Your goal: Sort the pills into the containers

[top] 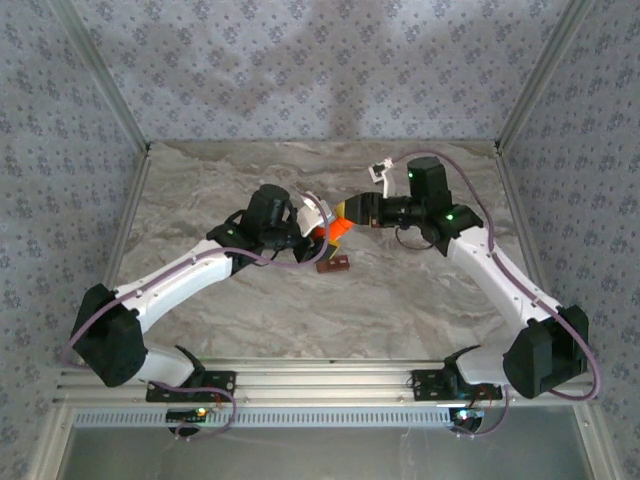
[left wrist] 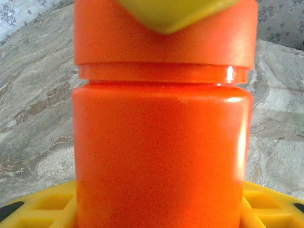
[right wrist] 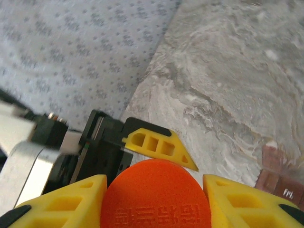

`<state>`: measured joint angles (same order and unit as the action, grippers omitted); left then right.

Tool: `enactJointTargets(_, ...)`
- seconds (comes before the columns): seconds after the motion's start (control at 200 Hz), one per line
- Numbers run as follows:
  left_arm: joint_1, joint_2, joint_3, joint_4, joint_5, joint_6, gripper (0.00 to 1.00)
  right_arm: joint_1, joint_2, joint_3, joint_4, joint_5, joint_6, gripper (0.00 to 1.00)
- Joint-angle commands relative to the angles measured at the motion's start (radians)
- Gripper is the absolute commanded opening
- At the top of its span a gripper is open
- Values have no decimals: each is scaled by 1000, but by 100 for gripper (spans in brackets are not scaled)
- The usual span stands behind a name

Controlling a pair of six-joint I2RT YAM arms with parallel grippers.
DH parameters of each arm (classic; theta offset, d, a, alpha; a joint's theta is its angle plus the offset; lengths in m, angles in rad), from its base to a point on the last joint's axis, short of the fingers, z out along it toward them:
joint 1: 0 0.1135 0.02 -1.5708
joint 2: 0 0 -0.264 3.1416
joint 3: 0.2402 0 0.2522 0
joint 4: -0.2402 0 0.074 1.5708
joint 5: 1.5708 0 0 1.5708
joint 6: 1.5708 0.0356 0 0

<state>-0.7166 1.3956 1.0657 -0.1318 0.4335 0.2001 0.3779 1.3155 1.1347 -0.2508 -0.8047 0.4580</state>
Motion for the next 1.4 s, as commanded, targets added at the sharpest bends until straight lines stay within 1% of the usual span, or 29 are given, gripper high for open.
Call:
enactJointTargets(0.0, 13, -29, 56, 29, 5, -4, 0, -87, 37, -56, -14, -136, -269, 44)
enactJointTargets(0.065, 13, -29, 56, 29, 8, -5, 0, -123, 64, -80, 85, -212, -205, 44)
enactJointTargets(0.165, 14, -26, 56, 31, 8, -7, 0, -125, 68, -92, 131, -220, -154, 48)
enactJointTargets(0.185, 13, -25, 55, 31, 8, -7, 0, -124, 66, -92, 137, -221, -143, 52)
enactJointTargets(0.205, 14, -24, 55, 31, 9, -6, 0, -124, 62, -92, 144, -222, -131, 57)
enactJointTargets(0.215, 13, -24, 54, 31, 9, -6, 0, -123, 58, -92, 148, -222, -123, 62)
enactJointTargets(0.225, 14, -24, 54, 31, 9, -6, 0, -122, 57, -93, 150, -220, -119, 63)
enactJointTargets(0.245, 13, -24, 54, 31, 8, -5, 0, -122, 47, -95, 160, -213, -100, 68)
enactJointTargets(0.325, 14, -22, 52, 30, 9, -5, 0, -129, 0, -112, 205, -180, -7, 77)
enactJointTargets(0.405, 14, -22, 51, 29, 10, -4, 0, -141, -54, -122, 233, -140, 104, 81)
enactJointTargets(0.515, 15, -20, 48, 35, 10, -4, 0, -142, -126, -131, 227, -66, 221, 84)
enactJointTargets(0.63, 14, -18, 46, 43, 10, -7, 0, -138, -150, -81, 35, 87, 269, 84)
enactJointTargets(0.74, 14, -17, 46, 47, 8, -11, 0, -133, -134, -50, -61, 166, 331, 85)
enactJointTargets(0.834, 14, -18, 44, 54, 8, -13, 0, -108, -107, -27, -67, 183, 365, 86)
enactJointTargets(1.109, 14, -16, 46, 54, 10, -16, 0, 1, -37, 47, -68, 225, 358, 86)
enactJointTargets(1.324, 14, -14, 47, 54, 12, -16, 0, 49, -7, 48, -57, 237, 365, 84)
enactJointTargets(1.339, 14, -14, 48, 54, 11, -16, 0, 51, -6, 78, -57, 237, 364, 83)
enactJointTargets(1.394, 13, -15, 49, 54, 11, -17, 0, 59, 3, 86, -57, 239, 363, 83)
